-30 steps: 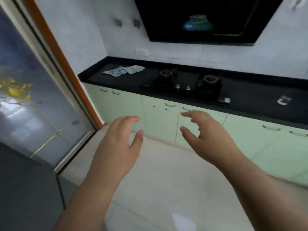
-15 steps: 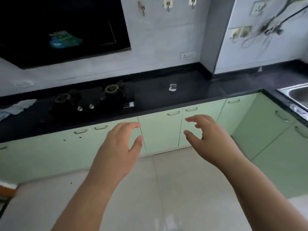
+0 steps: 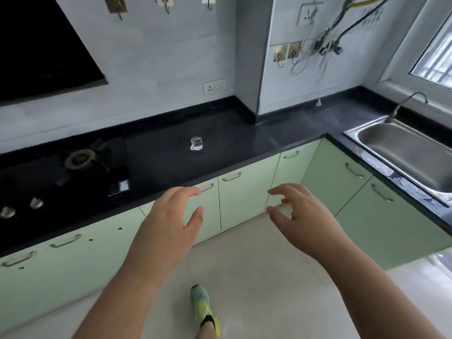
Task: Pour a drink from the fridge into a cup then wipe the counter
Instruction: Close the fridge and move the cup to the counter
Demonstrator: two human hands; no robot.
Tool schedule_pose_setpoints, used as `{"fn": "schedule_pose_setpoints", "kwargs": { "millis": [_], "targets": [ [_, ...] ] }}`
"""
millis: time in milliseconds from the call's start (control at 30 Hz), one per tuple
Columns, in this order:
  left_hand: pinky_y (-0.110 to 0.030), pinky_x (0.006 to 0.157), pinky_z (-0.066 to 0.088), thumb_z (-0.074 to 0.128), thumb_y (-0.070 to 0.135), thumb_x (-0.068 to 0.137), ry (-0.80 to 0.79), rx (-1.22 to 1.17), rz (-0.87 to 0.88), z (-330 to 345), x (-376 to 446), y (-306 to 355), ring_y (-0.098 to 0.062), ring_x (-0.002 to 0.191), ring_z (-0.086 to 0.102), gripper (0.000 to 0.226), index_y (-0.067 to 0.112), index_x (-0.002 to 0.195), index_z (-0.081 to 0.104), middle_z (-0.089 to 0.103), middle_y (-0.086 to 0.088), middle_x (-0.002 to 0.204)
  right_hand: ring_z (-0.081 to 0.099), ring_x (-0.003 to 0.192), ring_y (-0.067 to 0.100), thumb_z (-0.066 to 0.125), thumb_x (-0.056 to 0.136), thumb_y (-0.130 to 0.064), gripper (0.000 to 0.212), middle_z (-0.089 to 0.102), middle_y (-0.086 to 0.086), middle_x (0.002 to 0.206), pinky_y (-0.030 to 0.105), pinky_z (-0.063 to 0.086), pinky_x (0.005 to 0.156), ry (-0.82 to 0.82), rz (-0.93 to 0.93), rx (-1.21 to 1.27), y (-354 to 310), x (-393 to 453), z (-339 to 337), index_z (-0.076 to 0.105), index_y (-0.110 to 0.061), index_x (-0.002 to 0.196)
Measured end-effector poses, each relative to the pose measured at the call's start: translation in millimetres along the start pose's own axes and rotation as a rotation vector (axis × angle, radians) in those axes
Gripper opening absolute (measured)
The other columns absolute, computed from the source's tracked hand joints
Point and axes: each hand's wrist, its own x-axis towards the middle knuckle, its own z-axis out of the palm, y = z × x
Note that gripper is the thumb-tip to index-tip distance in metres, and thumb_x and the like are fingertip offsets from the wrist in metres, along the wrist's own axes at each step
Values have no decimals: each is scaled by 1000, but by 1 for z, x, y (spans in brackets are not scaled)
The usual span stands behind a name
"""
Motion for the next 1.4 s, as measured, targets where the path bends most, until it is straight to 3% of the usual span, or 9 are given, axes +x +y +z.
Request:
{"fn": "schedule_pose_setpoints", "kwargs": {
  "millis": [333,467,800,1133,1267,1400],
  "targets": [
    [-35,90,54,56,41,100,-36,-43,61,4,194,-77,-2,119,53,34,38,135,58,50,29,128,63,112,3,58,100,-44,37,49,-20,146,35,57,96,90,56,-81,-45,175,6,57,-38,136],
    [-37,94,54,58,39,101,-56,-36,56,4,245,-103,-6,125,54,34,35,134,59,55,22,132,65,102,3,60,99,-44,35,51,-22,142,35,58,92,84,63,-67,-60,228,27,58,-41,134],
    [-35,101,52,59,40,102,-37,13,-99,12,325,-151,-5,128,54,34,35,136,58,55,22,135,61,118,8,60,101,-44,41,49,-14,146,33,54,101,-100,-42,-68,-79,365,75,57,-36,140],
    [-31,104,51,56,42,105,-6,79,-412,44,403,-159,-4,130,53,38,36,142,54,53,18,143,64,111,8,67,95,-46,43,53,-13,143,35,55,96,-348,-261,-9,-74,542,105,58,-39,136],
    [-35,103,53,57,38,105,-54,54,-549,79,429,-172,-9,127,57,39,32,143,55,55,10,143,64,118,17,70,93,-45,58,50,-5,150,42,54,101,-497,-328,-55,-66,596,143,50,-31,146],
    [-36,104,53,55,35,106,-153,-29,-663,123,446,-194,-12,121,61,37,32,143,58,57,5,141,55,136,27,78,88,-40,83,44,6,160,44,50,109,-676,-273,-100,-53,629,184,37,-21,158]
  ]
}}
